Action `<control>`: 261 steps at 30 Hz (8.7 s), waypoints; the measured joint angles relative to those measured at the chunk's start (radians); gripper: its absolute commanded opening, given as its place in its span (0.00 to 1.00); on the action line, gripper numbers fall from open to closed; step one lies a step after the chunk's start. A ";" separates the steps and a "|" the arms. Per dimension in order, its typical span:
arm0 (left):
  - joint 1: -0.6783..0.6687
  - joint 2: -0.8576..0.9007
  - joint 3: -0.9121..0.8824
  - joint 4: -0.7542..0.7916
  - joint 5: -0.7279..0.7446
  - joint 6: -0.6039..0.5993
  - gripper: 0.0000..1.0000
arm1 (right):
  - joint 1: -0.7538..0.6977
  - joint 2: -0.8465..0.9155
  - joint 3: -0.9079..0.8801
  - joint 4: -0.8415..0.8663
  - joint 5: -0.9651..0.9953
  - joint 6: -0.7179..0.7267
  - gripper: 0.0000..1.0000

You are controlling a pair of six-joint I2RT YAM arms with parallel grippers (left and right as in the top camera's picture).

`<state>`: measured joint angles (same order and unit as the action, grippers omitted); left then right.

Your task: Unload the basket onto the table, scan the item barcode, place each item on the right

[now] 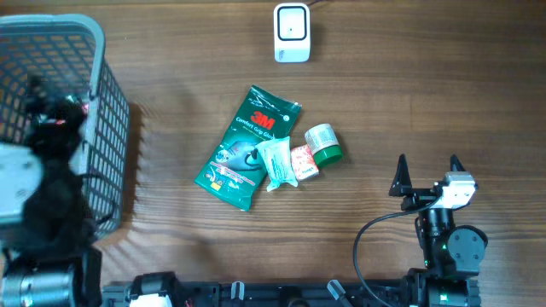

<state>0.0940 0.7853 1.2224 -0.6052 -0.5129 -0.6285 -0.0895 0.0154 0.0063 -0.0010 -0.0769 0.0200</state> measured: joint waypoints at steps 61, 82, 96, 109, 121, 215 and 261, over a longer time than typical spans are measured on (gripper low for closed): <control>0.415 1.116 0.003 0.434 0.503 -0.148 0.04 | 0.000 0.000 0.000 0.000 0.000 0.000 1.00; 0.420 1.129 0.040 0.102 0.499 -0.176 0.04 | 0.000 0.000 0.000 0.000 0.000 0.000 1.00; 0.471 0.818 0.012 -0.101 0.393 -0.276 0.75 | 0.000 0.000 0.000 0.000 0.000 0.000 1.00; 0.471 1.054 0.011 -0.097 0.360 -0.306 0.76 | 0.000 0.000 0.000 0.000 0.000 0.000 1.00; 0.483 1.122 0.034 -0.084 0.318 -0.290 0.04 | 0.000 0.000 0.000 0.000 0.000 0.000 1.00; 0.461 0.262 0.109 -0.134 0.815 -0.073 0.04 | 0.000 0.000 0.000 0.000 0.000 0.000 1.00; -0.734 0.685 -0.027 0.139 0.417 -0.080 1.00 | 0.001 -0.002 0.000 0.000 0.000 0.000 1.00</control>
<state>-0.6399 1.4700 1.1957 -0.4664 -0.0956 -0.7090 -0.0883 0.0135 0.0063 -0.0010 -0.0772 0.0200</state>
